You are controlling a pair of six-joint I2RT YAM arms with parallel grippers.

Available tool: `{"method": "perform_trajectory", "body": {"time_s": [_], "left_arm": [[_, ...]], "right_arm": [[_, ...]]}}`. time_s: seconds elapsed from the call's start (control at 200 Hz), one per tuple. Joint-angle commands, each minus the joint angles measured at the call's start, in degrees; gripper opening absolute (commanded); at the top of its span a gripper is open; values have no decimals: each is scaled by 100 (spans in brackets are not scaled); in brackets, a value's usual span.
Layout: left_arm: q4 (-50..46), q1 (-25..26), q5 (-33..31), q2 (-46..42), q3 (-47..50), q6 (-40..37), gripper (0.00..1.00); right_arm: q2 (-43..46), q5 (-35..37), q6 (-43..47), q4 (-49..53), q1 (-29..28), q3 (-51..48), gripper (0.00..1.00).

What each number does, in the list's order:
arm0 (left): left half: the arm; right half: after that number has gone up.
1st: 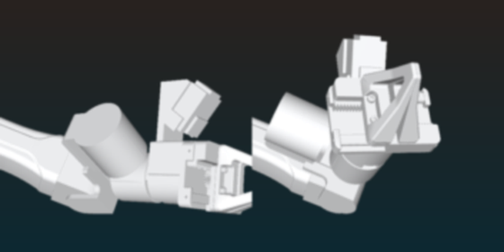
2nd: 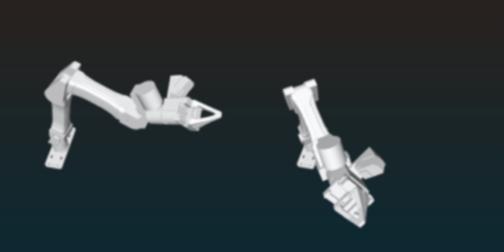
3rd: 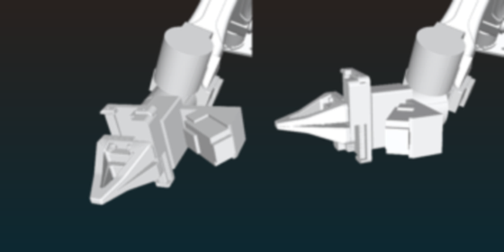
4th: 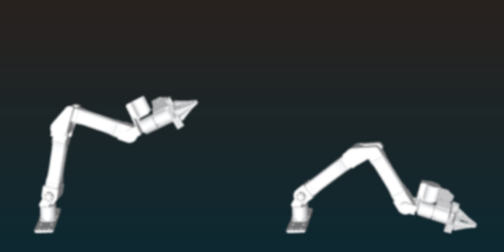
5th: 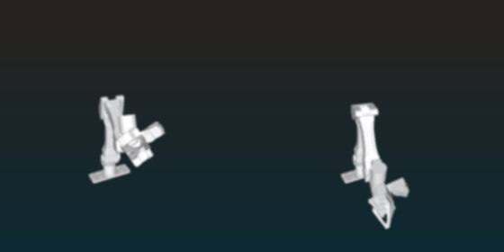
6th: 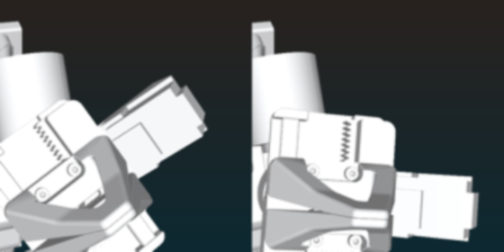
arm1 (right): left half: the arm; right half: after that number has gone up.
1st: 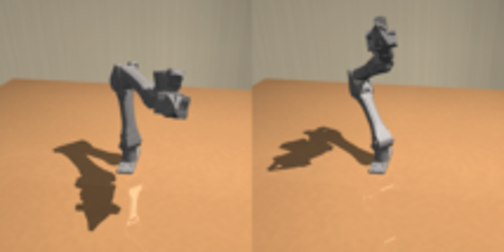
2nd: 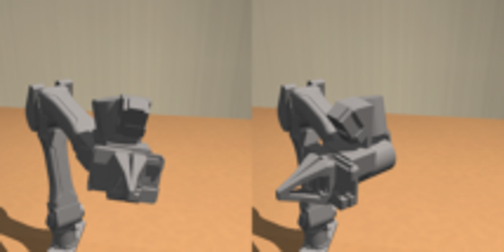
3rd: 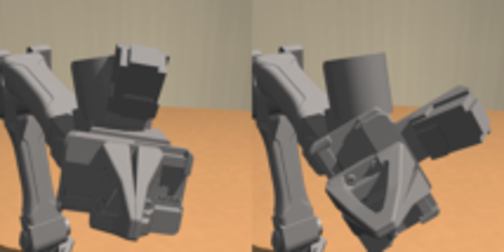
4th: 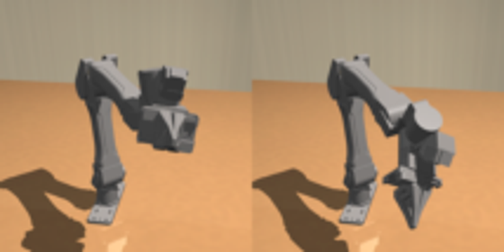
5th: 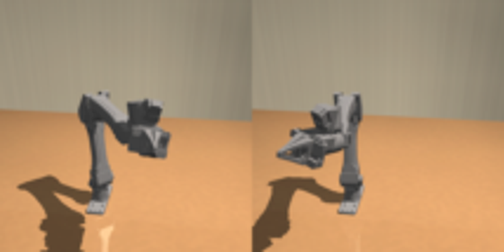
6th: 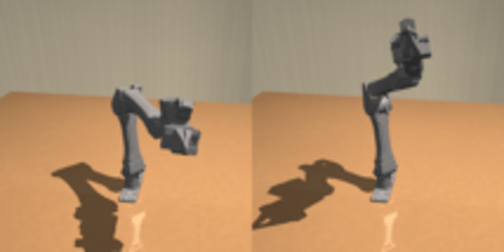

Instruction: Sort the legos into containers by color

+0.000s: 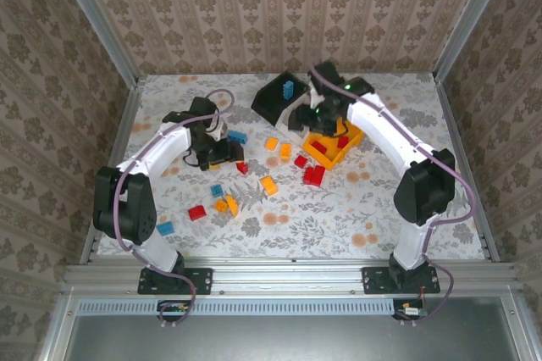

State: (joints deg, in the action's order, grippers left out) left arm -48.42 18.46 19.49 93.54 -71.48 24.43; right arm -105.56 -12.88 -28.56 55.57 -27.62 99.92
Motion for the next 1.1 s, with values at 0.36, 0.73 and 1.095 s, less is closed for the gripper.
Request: {"method": "perform_trajectory", "body": {"time_s": [0.36, 0.73, 1.095], "left_arm": [[20, -1012, 134, -1029, 747, 265, 74], [-105, -1184, 187, -1324, 964, 239, 74], [-15, -1362, 345, -1386, 1069, 256, 74]], "right_arm": [[-1263, 880, 948, -316, -1761, -315, 69], [-2311, 1315, 1151, -87, -1936, 469, 62], [-2347, 1607, 1173, -118, -1941, 547, 43]]}}
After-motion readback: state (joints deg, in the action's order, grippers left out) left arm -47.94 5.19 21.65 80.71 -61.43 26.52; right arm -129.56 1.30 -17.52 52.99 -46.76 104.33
